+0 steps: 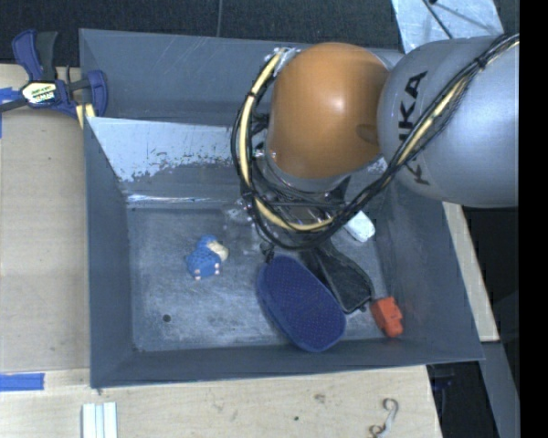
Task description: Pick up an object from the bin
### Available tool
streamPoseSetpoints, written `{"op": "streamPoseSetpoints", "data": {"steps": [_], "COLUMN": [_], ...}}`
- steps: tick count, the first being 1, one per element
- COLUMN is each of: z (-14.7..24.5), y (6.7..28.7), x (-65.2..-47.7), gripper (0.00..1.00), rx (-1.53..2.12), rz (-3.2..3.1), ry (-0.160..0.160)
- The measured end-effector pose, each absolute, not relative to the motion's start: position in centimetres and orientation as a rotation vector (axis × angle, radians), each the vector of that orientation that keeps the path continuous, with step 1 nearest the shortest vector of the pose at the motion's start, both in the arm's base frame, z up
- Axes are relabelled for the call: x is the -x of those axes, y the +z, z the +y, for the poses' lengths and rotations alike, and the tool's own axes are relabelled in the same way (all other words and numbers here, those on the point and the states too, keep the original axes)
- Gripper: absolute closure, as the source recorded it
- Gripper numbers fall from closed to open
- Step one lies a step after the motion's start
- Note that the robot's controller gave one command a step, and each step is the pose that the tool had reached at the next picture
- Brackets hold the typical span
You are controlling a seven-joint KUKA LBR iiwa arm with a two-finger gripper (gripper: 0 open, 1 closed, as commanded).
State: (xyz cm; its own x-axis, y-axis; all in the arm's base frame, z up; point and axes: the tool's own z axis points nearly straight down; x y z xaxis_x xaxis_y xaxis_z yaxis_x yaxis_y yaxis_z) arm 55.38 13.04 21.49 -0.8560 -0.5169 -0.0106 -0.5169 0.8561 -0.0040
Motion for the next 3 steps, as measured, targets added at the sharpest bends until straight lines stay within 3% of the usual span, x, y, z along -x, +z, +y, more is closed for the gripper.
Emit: {"op": "streamPoseSetpoints", "data": {"steps": [1,2,3], "z": [14.3,14.3,14.8], "y": [15.2,15.4,6.7], "x": [-55.3,-55.4,-56.6], "gripper": [1.00,0.00,0.00], "rx": [0.401,0.401,0.632], "rz": [3.117,3.114,3.081], "ry": [0.001,0.000,0.000]}}
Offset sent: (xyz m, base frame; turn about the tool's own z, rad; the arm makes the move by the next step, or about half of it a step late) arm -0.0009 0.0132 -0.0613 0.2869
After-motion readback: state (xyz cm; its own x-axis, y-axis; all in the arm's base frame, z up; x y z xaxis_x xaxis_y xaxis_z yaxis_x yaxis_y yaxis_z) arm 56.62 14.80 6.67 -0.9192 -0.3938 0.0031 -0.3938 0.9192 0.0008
